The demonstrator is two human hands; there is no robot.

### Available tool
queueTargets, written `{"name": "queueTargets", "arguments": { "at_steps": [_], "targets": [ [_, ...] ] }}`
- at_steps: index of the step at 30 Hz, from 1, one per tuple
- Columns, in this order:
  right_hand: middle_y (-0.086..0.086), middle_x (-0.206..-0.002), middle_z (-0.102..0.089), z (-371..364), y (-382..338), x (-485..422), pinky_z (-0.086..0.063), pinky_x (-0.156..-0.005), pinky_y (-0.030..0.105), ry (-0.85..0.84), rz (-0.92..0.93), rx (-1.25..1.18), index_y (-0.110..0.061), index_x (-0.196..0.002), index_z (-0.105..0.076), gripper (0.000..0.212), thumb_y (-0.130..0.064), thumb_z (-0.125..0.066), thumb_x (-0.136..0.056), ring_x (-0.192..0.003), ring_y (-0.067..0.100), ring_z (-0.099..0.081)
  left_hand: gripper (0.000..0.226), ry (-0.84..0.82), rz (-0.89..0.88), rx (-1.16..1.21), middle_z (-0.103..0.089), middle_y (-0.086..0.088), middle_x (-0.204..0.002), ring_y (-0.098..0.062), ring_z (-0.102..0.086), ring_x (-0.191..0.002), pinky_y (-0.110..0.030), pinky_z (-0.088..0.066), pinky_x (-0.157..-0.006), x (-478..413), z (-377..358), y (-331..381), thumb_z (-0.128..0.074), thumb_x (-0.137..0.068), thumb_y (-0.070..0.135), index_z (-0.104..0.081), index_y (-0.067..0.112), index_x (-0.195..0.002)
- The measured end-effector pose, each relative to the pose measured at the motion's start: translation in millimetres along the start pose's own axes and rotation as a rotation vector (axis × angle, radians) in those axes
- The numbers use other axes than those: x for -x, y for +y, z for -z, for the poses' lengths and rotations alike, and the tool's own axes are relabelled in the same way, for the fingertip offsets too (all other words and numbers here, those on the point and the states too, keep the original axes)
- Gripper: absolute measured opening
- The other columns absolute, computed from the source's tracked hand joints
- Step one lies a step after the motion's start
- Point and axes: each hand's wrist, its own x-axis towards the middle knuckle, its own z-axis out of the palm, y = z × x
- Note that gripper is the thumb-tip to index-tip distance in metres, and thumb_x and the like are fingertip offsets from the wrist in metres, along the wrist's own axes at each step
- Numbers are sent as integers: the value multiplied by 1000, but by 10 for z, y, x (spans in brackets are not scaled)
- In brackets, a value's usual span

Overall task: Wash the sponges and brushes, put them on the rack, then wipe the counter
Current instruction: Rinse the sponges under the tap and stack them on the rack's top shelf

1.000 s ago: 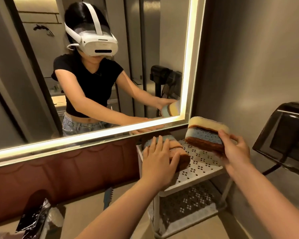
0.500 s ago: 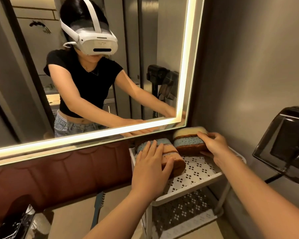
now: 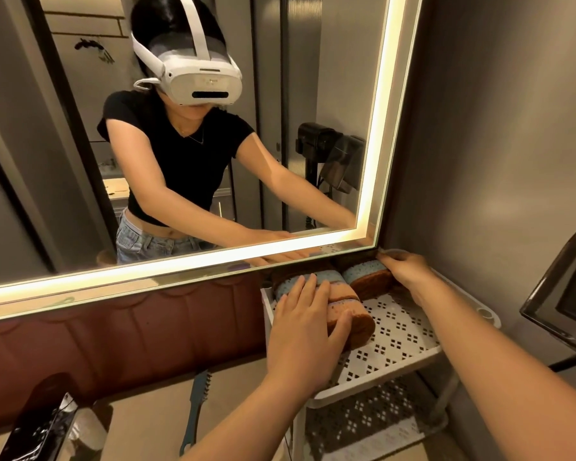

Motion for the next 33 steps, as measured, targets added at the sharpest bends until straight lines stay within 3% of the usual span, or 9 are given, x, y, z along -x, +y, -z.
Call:
{"name": "queueTargets", "arguments": {
  "at_steps": [3,11,18,21,24,28,33],
  "targets": [
    [15,-119,-63,-14,27,16,-45,-100,41,35,42,83,-9,-118,-63,40,-35,-60,-88,-110,32,-57,63,2,-2,-8,-9,8,-158,-8,1,-145,-30,0,-117,10,10,5,-19,-92,58,-14,30,-148],
    [15,-125,-58,58,38,129,-44,-101,44,46,99,156,-13,-127,-55,45,-43,-42,-95,-115,33,-54,59,-18,8,12,-10,8,-158,-9,-1,-145,-31,-3,-118,3,23,-3,-26,-95,53,-16,29,-148],
    [10,-124,-56,188,48,534,-48,-96,47,60,278,244,-13,-124,-55,38,-35,-49,-93,-111,27,-55,53,11,-9,83,-15,5,-157,-12,-7,-145,-33,-5,-117,33,89,42,-27,-97,46,-23,27,-146],
    [8,-124,-54,226,9,801,-47,-96,42,87,368,325,-14,-121,-56,36,-35,-50,-93,-112,24,-53,59,71,-38,100,-24,5,-154,-11,-13,-144,-37,-4,-116,97,208,87,-15,-92,51,-31,26,-143],
    [4,-115,-58,254,-78,1081,-49,-91,41,21,448,338,-18,-113,-59,27,-34,-50,-93,-105,22,-57,53,100,-76,171,-40,2,-146,-14,-29,-137,-33,-19,-112,216,412,110,-24,-93,44,-43,20,-137],
    [1,-99,-65,204,-226,1507,-48,-76,31,-115,526,354,-20,-101,-63,17,-29,-52,-93,-87,16,-61,36,0,-83,200,-57,2,-124,-15,-51,-115,-33,-41,-96,479,724,33,-36,-98,36,-54,21,-125],
    [-6,-95,-64,-15,-324,2009,-44,-58,15,-354,528,413,-26,-99,-62,12,-31,-54,-92,-78,4,-61,30,-150,-44,178,-66,5,-105,-10,-59,-95,-36,-49,-87,947,1093,-241,-41,-96,38,-63,21,-108]
  ]
}}
